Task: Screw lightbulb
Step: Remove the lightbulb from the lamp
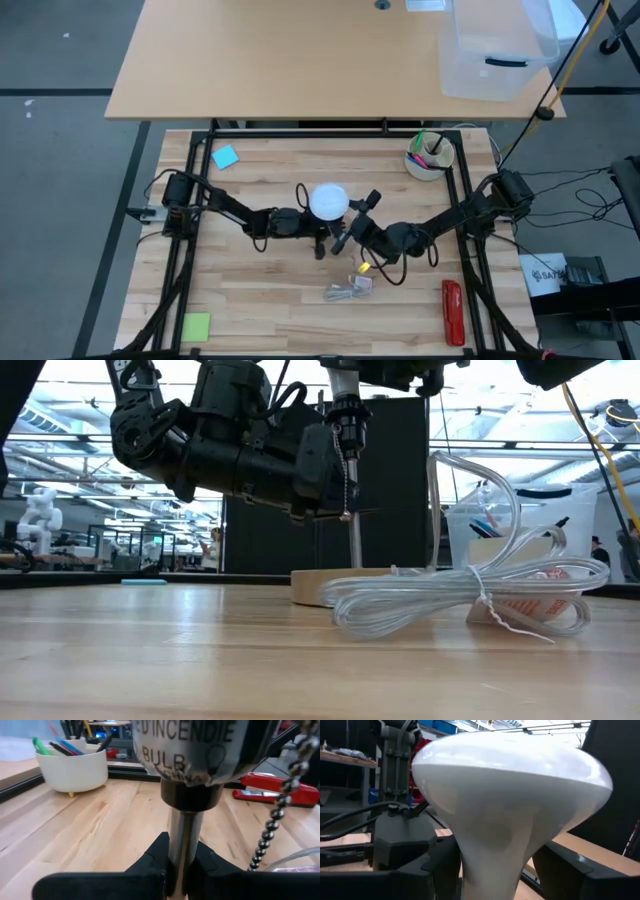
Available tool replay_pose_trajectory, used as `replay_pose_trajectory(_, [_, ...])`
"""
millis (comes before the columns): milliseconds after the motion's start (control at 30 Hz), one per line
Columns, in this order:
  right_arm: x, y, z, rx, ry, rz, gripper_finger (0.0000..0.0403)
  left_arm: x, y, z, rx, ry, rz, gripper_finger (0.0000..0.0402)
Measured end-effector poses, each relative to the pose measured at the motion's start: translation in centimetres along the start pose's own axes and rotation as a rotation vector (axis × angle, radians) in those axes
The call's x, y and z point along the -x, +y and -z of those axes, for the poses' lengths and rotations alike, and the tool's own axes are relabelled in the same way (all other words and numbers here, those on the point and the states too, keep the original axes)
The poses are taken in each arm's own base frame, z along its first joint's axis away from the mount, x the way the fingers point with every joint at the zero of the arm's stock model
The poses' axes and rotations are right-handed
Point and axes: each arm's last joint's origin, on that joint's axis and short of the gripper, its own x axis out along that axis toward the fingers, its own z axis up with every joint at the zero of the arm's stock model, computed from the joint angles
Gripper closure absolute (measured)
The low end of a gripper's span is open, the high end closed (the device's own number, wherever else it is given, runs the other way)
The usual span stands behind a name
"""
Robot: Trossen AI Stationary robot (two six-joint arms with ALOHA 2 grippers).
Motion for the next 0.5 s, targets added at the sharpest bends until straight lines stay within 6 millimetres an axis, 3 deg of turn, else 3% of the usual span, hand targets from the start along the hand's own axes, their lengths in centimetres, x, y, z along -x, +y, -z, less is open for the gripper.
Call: replay_pose_trajectory(500, [0.50, -0.41, -0.66, 0.118, 0.070, -0.157, 0.0186, -0.02, -0.32, -0.03, -0.027, 0.004, 0.104, 0.0372])
